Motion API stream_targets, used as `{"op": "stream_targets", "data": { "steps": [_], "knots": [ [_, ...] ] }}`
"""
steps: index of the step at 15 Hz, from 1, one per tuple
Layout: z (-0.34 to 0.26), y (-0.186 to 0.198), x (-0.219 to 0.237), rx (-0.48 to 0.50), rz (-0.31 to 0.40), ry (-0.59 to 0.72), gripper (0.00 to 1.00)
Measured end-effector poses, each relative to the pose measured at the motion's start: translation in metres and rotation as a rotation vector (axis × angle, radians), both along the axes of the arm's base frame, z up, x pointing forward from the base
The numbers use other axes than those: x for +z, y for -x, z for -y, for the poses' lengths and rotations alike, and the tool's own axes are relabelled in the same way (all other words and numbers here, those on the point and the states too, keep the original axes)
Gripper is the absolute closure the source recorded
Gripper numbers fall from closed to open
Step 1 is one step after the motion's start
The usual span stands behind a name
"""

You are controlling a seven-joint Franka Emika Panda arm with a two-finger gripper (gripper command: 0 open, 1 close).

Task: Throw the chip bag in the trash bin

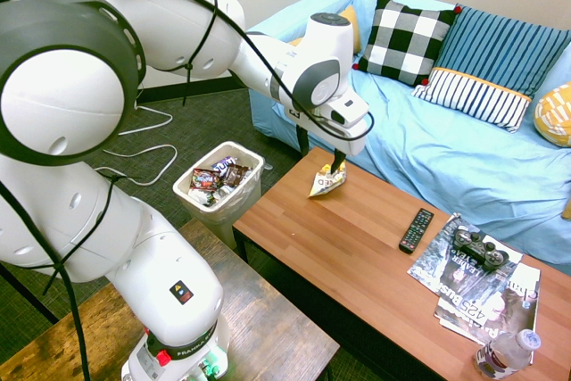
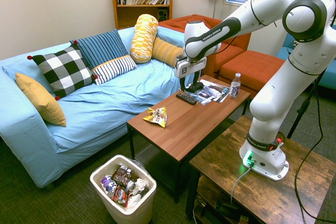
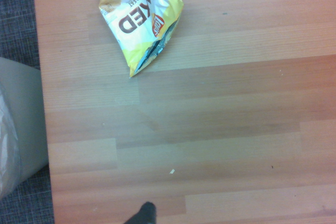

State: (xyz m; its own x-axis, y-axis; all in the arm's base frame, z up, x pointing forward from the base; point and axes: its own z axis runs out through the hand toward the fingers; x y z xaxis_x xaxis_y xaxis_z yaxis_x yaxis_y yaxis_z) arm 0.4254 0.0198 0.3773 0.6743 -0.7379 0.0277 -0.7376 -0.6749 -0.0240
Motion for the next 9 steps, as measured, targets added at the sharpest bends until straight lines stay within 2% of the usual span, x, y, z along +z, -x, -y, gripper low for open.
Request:
{"op": "stream_targets", "data": {
  "steps": [4,9],
  "knots": [
    [0.002,-0.017,-0.011,-0.013,0.008,-0.009,0.0],
    [-0.004,-0.093,-0.055,-0.002,0.036,-0.011,0.0]
  ]
}}
